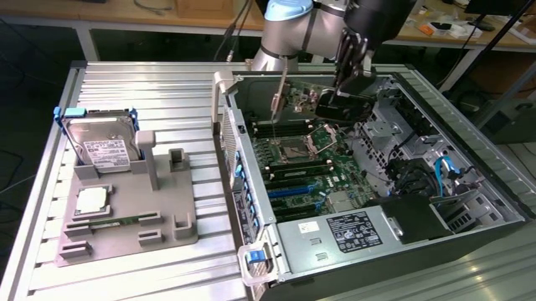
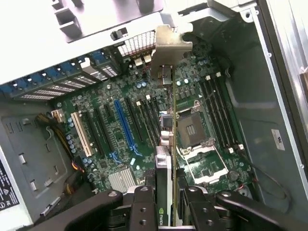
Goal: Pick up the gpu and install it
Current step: 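Insert the gpu into the slot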
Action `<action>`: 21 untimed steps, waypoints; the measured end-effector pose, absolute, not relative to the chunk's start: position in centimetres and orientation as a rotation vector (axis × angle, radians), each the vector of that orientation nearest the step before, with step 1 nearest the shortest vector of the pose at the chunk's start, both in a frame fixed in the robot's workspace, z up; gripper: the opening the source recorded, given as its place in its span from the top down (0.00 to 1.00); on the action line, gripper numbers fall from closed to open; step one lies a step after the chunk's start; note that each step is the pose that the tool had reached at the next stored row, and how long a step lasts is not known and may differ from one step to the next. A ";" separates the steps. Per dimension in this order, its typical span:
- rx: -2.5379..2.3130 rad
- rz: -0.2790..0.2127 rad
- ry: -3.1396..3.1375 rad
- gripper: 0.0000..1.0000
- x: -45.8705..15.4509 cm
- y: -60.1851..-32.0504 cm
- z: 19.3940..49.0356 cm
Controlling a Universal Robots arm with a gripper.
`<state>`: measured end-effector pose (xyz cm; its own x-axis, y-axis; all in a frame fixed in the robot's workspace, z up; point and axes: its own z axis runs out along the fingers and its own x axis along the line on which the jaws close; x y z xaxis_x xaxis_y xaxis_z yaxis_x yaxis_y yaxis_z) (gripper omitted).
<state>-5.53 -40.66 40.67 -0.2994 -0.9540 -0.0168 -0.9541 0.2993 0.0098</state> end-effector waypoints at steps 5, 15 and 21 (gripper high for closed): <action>-1.970 0.030 2.440 0.73 -5.5 -40.7 40.2; -2.198 0.033 2.241 0.73 -5.3 -40.7 39.1; -2.272 0.033 2.168 0.73 -5.3 -40.7 38.1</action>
